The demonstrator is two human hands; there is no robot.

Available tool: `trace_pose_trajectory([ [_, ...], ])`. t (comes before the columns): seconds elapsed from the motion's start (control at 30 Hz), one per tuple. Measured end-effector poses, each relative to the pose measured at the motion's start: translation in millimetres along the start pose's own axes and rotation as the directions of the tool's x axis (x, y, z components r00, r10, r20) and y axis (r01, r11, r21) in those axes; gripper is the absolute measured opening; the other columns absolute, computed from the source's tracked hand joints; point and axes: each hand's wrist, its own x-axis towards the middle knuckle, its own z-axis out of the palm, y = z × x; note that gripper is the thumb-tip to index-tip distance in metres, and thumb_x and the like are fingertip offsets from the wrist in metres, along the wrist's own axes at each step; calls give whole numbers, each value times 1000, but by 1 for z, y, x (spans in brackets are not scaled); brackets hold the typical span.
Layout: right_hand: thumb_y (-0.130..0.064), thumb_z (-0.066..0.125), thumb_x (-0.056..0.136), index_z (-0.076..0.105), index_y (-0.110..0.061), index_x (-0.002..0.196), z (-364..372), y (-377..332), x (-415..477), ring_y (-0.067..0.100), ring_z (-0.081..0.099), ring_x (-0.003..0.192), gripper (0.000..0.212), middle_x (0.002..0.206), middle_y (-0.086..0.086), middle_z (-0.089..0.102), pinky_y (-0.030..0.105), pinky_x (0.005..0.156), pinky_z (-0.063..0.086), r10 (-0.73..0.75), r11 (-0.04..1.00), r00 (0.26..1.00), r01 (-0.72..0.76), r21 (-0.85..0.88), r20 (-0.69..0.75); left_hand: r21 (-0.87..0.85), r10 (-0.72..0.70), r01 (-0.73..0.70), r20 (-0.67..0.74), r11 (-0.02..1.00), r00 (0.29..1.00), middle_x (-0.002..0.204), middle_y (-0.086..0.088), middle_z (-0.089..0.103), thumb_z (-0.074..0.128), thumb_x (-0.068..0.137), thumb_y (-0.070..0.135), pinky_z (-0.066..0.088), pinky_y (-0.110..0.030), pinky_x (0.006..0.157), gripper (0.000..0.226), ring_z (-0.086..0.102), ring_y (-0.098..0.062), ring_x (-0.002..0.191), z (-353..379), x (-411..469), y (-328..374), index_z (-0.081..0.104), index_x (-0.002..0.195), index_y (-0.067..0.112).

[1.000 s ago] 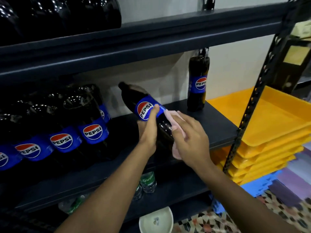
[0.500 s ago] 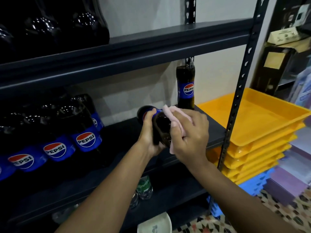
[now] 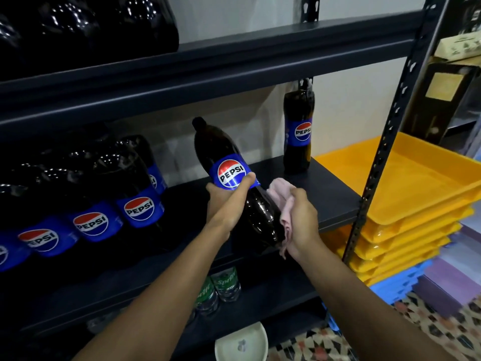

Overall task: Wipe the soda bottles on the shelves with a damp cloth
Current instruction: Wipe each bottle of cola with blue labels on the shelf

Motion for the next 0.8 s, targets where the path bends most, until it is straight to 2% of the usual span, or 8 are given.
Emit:
trace_pose_trajectory([
  [0.23, -38, 62, 80, 65, -7, 122, -23, 30, 28, 35, 62, 107, 52, 114, 16, 64, 44, 100, 46, 257, 901, 950, -303, 312, 180, 219, 156, -136, -76, 966, 985, 98, 17, 59, 83, 77, 64, 47, -31, 82, 74, 62, -8, 85, -22, 5, -12, 37, 121, 25],
  [0.33, -34, 56, 85, 64, -10, 126, -17, 22, 41, 29, 62, 101, 48, 113, 11, 62, 36, 92, 48, 154, 940, 984, -174, 294, 89, 264, 197, -167, -90, 950, 976, 95, 20, 58, 84, 78, 60, 46, -30, 80, 73, 58, 0, 79, -30, 11, -18, 36, 121, 27],
  [0.4, -34, 49, 96, 65, -19, 129, -7, 12, 47, 22, 67, 87, 39, 101, 6, 69, 31, 75, 52, -76, 995, 997, 78, -59, 29, 280, 223, -185, -108, 942, 969, 98, 16, 62, 85, 78, 59, 47, -29, 80, 76, 63, -10, 83, -33, 16, -21, 37, 126, 26],
  [0.43, -35, 46, 98, 65, -25, 130, -5, 10, 50, 21, 68, 88, 38, 99, 4, 70, 31, 73, 52, -267, 904, 963, 263, -337, 33, 292, 234, -191, -121, 937, 965, 101, 12, 65, 86, 78, 59, 49, -30, 81, 79, 66, -16, 88, -35, 18, -22, 38, 130, 25],
  [0.5, -36, 42, 95, 63, -29, 136, -14, 21, 61, 23, 63, 110, 46, 118, 3, 68, 38, 87, 52, -532, 308, 769, 567, -764, 355, 314, 258, -204, -142, 927, 956, 109, 6, 68, 86, 76, 61, 53, -33, 83, 88, 69, -23, 96, -37, 21, -26, 37, 139, 24],
  [0.57, -40, 40, 89, 56, -30, 138, -33, 52, 74, 32, 55, 123, 53, 134, 7, 60, 48, 96, 47, -342, -228, 698, 588, -776, 629, 338, 283, -219, -153, 916, 947, 114, 5, 68, 86, 75, 61, 52, -34, 83, 95, 70, -24, 100, -38, 23, -31, 34, 146, 24],
  [0.63, -44, 33, 92, 51, -30, 142, -43, 78, 76, 38, 45, 136, 54, 144, 10, 53, 55, 106, 41, -135, -386, 769, 540, -748, 625, 346, 308, -238, -164, 908, 937, 118, 3, 68, 87, 75, 61, 50, -33, 82, 101, 68, -22, 101, -40, 24, -36, 30, 151, 24],
  [0.8, -53, 15, 95, 42, -27, 151, -37, 77, 70, 39, 27, 149, 67, 159, 9, 39, 55, 117, 27, -31, -466, 823, 490, -737, 567, 340, 373, -298, -183, 892, 909, 119, 6, 64, 89, 74, 57, 55, -36, 87, 112, 63, -13, 99, -44, 24, -48, 22, 157, 24],
])
